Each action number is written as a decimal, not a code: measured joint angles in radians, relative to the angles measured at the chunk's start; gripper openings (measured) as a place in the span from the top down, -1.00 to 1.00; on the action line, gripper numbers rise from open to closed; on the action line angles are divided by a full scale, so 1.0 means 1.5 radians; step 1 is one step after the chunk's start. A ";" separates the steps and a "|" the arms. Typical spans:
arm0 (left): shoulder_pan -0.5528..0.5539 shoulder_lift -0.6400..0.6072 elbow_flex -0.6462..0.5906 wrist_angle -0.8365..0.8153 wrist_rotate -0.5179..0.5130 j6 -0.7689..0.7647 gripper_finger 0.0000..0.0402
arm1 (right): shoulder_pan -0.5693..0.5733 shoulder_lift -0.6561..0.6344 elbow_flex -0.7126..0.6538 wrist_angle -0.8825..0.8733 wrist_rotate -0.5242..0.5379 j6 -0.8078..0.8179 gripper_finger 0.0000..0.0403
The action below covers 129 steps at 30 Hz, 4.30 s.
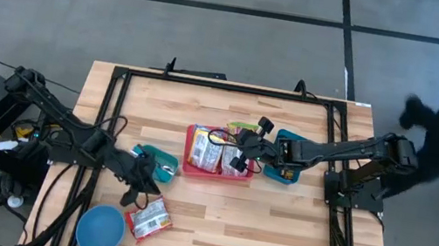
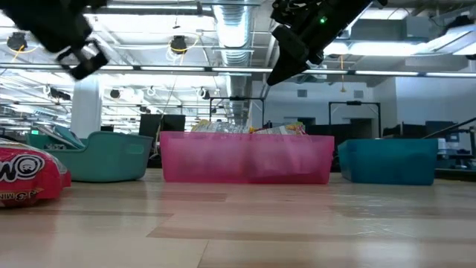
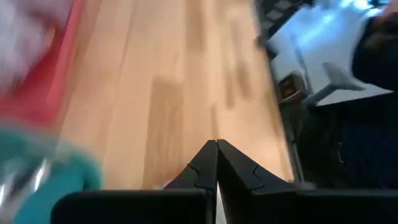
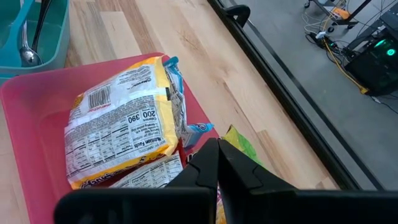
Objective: Pick & Place Food Item
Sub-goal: Put the orange noodle pack into the red bin
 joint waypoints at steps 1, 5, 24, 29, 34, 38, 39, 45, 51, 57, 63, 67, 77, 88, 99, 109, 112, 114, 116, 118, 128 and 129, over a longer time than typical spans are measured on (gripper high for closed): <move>0.000 0.000 0.000 -0.024 0.001 -0.029 1.00 | 0.000 0.000 0.000 0.000 0.000 0.000 1.00; 0.000 0.000 0.000 -0.122 0.035 -0.137 1.00 | 0.000 0.000 0.000 0.000 0.000 0.000 1.00; -0.034 0.037 0.000 -0.233 0.108 -0.183 1.00 | 0.000 0.000 0.000 0.000 0.000 0.000 1.00; -0.071 0.090 0.000 -0.222 0.109 -0.137 1.00 | 0.000 0.000 0.000 0.000 0.000 0.000 1.00; -0.078 0.132 0.000 -0.216 0.109 -0.139 1.00 | 0.000 0.000 0.000 0.000 0.000 0.000 1.00; -0.078 0.165 0.000 -0.167 0.117 -0.139 1.00 | 0.000 0.000 0.000 0.000 0.000 0.000 1.00; -0.078 0.172 0.000 -0.153 0.126 -0.139 1.00 | 0.000 0.000 0.000 0.000 0.000 0.000 1.00; -0.077 0.207 0.000 -0.098 0.149 -0.138 1.00 | 0.000 0.000 0.000 0.000 0.000 0.000 1.00; -0.067 0.232 0.000 -0.053 0.149 -0.136 1.00 | 0.000 0.000 0.000 0.000 0.000 0.000 1.00; -0.058 0.258 0.000 -0.012 0.148 -0.134 1.00 | 0.000 0.000 0.000 0.000 0.000 0.000 1.00; -0.041 0.277 0.000 0.036 0.142 -0.092 1.00 | 0.000 0.000 0.000 0.000 0.000 0.000 1.00; -0.025 0.277 0.000 0.105 0.109 -0.030 1.00 | 0.000 0.000 0.000 0.000 0.000 0.000 1.00; 0.028 0.275 0.000 0.139 0.126 -0.076 1.00 | 0.000 0.000 0.000 0.000 0.000 0.000 1.00; 0.033 0.243 0.000 0.012 0.236 -0.160 1.00 | 0.000 0.000 0.000 0.000 0.000 0.000 1.00; -0.017 0.183 0.000 -0.081 0.188 -0.160 1.00 | 0.001 0.000 0.000 0.000 0.000 0.000 1.00; -0.026 0.234 0.000 -0.080 0.163 -0.177 1.00 | 0.001 0.001 0.000 0.000 0.000 0.001 1.00; -0.026 0.255 0.000 -0.061 0.170 -0.177 1.00 | 0.001 0.001 0.000 0.000 0.000 0.001 1.00; -0.026 0.268 0.000 -0.039 0.178 -0.177 1.00 | 0.001 0.001 0.000 0.000 0.000 0.001 1.00; -0.026 0.276 0.000 -0.026 0.181 -0.177 1.00 | 0.001 0.001 0.000 0.000 0.000 0.002 1.00; -0.026 0.279 0.000 -0.016 0.184 -0.176 1.00 | 0.001 0.001 0.000 0.000 0.000 0.002 1.00; 0.011 0.282 0.000 0.043 0.170 -0.159 1.00 | 0.001 0.001 0.000 0.000 0.000 0.002 1.00; 0.015 0.282 0.000 0.049 0.167 -0.148 1.00 | 0.001 0.001 0.000 0.000 0.000 0.002 1.00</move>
